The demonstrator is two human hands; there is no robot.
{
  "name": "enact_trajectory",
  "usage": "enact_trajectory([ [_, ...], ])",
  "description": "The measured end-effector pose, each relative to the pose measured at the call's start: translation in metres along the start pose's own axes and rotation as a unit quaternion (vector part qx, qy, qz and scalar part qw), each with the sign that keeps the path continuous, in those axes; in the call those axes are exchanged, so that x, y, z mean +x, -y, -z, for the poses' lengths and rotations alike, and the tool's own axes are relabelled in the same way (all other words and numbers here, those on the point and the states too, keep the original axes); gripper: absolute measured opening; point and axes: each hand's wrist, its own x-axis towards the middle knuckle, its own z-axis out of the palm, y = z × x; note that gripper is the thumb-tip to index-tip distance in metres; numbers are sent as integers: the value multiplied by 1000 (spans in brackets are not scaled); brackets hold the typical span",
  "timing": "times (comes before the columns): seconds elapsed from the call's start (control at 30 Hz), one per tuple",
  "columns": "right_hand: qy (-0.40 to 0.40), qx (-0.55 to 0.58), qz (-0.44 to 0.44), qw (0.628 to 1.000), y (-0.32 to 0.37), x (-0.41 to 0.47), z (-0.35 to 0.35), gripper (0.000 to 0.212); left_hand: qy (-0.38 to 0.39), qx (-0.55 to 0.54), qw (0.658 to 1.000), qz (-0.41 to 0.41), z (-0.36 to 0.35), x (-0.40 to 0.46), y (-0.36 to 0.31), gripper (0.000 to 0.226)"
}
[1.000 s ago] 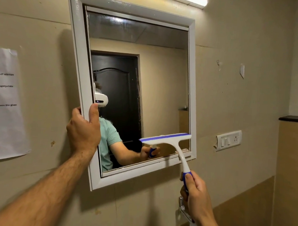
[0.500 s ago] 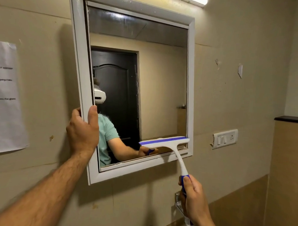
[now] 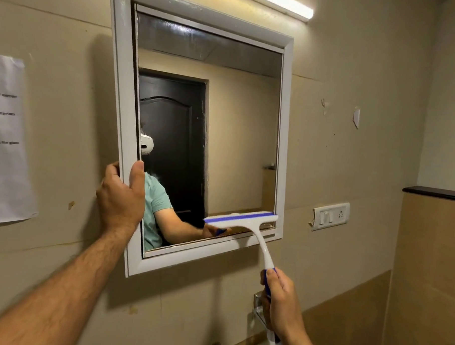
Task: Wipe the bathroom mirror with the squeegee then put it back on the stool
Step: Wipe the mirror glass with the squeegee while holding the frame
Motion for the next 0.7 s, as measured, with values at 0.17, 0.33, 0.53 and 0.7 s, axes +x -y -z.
enact_trajectory([
  [0.17, -9, 10, -10, 1000, -2, -4, 2, 31, 4, 3, 1000, -1, 0, -2, -1, 49],
  [0.33, -10, 23, 5, 1000, 16, 11, -6, 32, 0, 10, 1000, 1, 1, -3, -4, 47],
  [0.53, -20, 4, -12, 1000, -8, -3, -7, 33, 3, 5, 1000, 4, 2, -2, -2, 49],
  [0.7, -30, -12, -4, 999, -8, -8, -6, 34, 8, -5, 1000, 0, 3, -4, -2, 49],
])
